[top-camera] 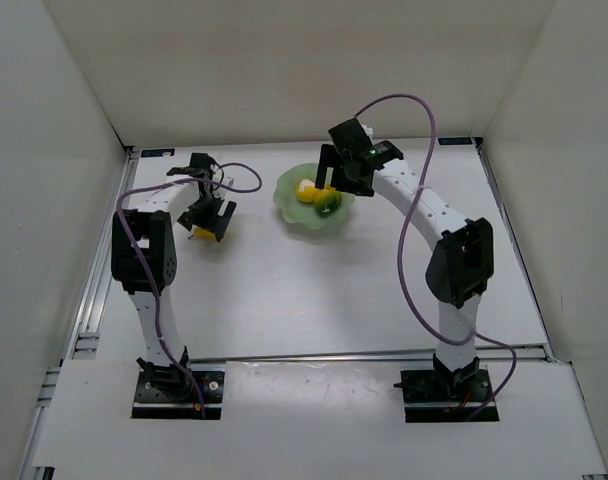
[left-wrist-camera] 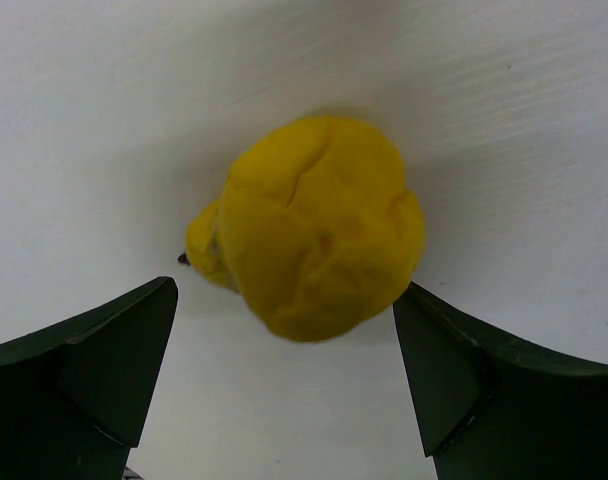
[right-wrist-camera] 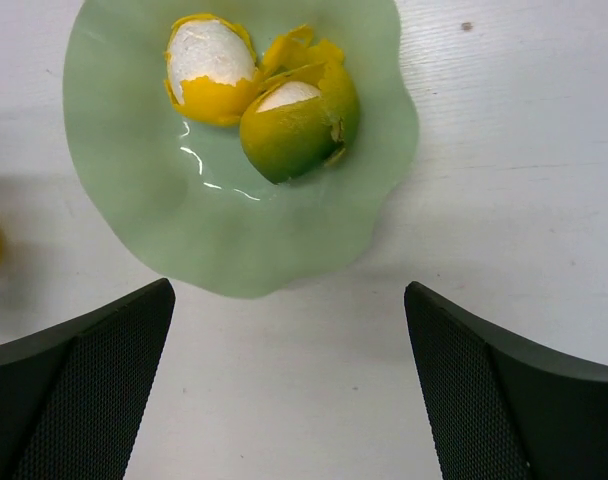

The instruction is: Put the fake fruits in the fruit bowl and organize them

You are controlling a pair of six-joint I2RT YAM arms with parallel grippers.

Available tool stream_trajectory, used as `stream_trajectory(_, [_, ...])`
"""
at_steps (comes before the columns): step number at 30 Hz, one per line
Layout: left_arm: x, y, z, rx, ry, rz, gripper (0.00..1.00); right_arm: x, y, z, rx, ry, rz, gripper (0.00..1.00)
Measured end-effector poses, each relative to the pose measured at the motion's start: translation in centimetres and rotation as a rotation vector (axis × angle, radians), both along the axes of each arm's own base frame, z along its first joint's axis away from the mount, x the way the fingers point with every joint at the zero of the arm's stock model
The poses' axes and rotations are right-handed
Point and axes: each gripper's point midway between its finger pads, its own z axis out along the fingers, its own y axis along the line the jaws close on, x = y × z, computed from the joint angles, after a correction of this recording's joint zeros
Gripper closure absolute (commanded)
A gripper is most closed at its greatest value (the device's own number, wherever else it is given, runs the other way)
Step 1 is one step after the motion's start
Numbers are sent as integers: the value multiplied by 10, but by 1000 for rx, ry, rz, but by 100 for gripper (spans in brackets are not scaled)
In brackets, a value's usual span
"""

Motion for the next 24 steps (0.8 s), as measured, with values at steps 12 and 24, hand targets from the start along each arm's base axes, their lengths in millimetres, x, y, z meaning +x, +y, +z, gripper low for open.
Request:
stream_trajectory(12, [32,-24,-10,-64,-10,-85,31,-25,-23,-4,-44,20,-13,0])
stream_trajectory(24, [27,-38,21,-51,-63,-124,71,-44,-42,-29,-85,84,-58,0])
